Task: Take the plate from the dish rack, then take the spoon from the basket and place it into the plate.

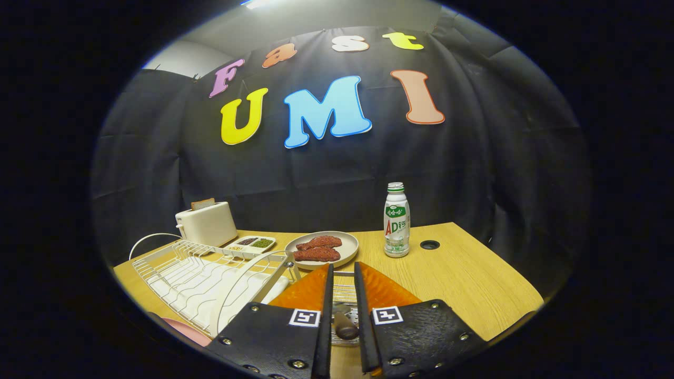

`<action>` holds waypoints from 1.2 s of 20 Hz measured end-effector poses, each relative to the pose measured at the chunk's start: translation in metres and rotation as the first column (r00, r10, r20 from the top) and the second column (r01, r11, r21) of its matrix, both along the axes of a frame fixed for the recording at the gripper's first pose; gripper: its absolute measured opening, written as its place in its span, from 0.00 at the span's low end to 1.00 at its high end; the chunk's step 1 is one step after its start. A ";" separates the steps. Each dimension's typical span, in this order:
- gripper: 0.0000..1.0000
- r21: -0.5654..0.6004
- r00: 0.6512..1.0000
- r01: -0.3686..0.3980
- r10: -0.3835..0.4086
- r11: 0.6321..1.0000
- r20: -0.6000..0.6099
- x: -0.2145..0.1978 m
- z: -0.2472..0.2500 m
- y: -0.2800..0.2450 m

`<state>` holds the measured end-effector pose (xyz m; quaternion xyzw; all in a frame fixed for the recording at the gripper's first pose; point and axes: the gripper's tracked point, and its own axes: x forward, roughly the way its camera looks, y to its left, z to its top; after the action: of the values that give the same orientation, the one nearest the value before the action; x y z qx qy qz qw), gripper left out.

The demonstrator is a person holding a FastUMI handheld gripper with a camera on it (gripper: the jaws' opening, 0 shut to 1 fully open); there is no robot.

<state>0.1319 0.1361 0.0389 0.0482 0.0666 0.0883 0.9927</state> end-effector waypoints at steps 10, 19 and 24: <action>0.14 0.064 0.998 0.056 -0.055 0.996 -0.012 0.006 0.000 -0.008; 0.14 0.004 0.999 0.036 -0.036 0.999 0.015 -0.007 0.065 -0.006; 0.14 -0.020 0.998 0.039 -0.038 0.999 0.040 -0.039 0.108 -0.006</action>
<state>0.0933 0.1297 0.1470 0.0375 0.0468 0.0695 0.9958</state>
